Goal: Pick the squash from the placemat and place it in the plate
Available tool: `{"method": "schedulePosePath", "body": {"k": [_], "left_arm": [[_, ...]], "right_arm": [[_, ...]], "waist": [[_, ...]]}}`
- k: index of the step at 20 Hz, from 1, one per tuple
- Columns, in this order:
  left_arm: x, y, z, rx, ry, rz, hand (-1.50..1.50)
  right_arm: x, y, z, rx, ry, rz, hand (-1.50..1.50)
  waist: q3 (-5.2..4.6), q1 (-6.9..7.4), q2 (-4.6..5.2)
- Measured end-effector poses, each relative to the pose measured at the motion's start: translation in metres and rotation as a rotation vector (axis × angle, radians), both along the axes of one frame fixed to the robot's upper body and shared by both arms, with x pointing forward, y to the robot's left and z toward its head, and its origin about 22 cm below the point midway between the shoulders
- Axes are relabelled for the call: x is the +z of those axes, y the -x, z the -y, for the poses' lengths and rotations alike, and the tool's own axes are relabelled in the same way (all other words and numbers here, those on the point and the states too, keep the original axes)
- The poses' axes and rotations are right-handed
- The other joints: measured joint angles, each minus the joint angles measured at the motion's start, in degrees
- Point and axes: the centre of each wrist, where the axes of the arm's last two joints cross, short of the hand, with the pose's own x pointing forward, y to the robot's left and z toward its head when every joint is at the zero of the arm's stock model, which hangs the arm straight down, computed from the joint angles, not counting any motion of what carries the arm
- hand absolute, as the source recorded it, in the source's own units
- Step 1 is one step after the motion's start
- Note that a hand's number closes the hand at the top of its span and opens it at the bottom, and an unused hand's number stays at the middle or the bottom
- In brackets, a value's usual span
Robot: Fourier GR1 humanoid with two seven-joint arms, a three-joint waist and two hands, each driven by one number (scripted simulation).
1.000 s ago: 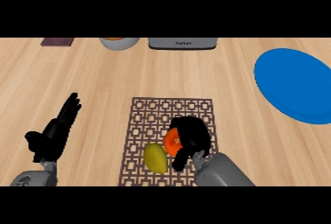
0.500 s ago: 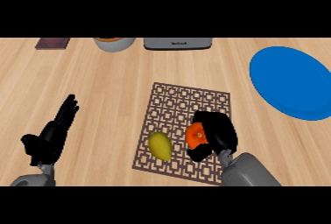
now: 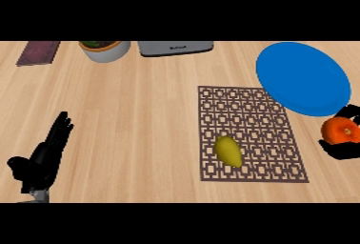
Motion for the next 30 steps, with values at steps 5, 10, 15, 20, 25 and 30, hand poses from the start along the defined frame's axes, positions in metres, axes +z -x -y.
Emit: {"method": "schedulePosePath", "body": {"k": [5,10,15,20,25,30], "left_arm": [[0.007,0.0,-0.002,-0.022,0.0,0.012,0.0],[0.006,-0.008,0.005,-0.062,-0.001,0.015,0.0],[0.007,-0.013,0.011,-0.095,-0.005,0.022,0.0],[0.005,-0.021,0.012,-0.117,-0.005,0.02,0.0],[0.008,-0.025,0.02,-0.127,0.004,0.022,0.0],[0.013,-0.027,0.019,-0.131,-0.004,0.025,0.0]], "right_arm": [[0.049,0.033,0.099,-0.01,-0.03,0.124,1.5],[0.083,0.073,0.167,-0.008,-0.043,0.309,1.5],[0.104,0.093,0.202,0.01,-0.06,0.414,1.5],[0.119,0.076,0.207,0.033,-0.088,0.443,1.5],[0.115,0.038,0.187,0.074,-0.115,0.424,1.5],[0.113,0.001,0.161,0.119,-0.165,0.381,1.5]], "waist": [[-0.06,1.54,0.09],[-0.21,3.61,0.42],[-0.35,5.76,0.59],[-0.41,6.78,0.71],[-0.43,7.33,0.76],[-0.45,7.51,0.76]]}}
